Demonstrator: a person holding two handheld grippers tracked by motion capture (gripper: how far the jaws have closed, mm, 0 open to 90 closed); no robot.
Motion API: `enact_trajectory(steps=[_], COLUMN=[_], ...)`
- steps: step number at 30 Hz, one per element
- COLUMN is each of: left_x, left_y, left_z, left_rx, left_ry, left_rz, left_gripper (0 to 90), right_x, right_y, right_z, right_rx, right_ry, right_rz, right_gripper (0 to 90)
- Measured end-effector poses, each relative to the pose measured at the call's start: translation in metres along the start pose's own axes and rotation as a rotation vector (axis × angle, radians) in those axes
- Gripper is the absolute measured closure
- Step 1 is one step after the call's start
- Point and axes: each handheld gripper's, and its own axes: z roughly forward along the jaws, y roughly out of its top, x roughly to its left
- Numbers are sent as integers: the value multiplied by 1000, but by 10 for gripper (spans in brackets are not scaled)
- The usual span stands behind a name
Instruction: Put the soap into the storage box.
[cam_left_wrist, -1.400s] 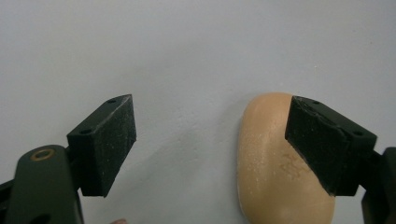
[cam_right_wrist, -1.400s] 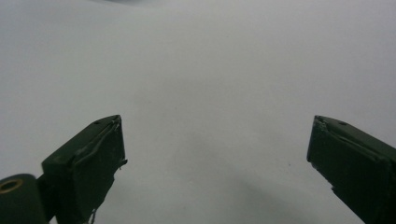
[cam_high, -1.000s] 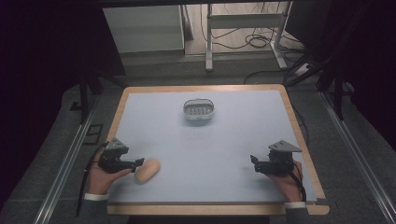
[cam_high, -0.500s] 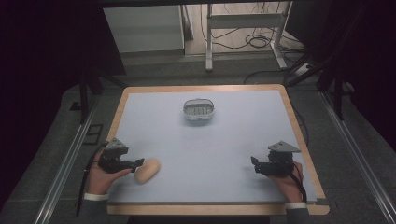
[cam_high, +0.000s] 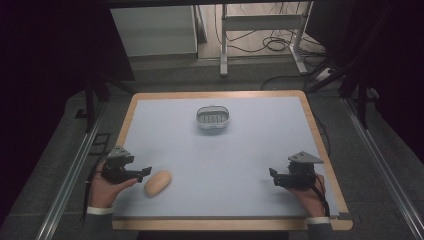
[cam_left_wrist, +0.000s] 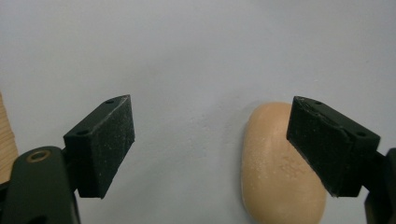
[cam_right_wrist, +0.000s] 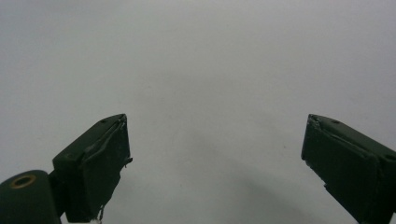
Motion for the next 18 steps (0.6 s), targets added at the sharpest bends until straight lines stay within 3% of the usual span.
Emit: enact_trajectory(steps=[2,10,14,18], left_x=[-1,-13,-17,-17], left_y=[1,15,21,23], left_z=[-4,-21,-25,-24], left_rx=[-1,20,59,95], left_ry=[-9,-13,-7,-6], left_rz=[-2,57,90,91], left_gripper=[157,160,163,175], right_x=[0,-1,-1,-3], right_y=[0,1,2,1], right_z=[0,-1,-4,-6], right_rx=[0,-8,-15,-13], right_ry=[3,13,9,1], right_rz=[-1,-7,-4,-1], right_gripper=[77,77,78,77])
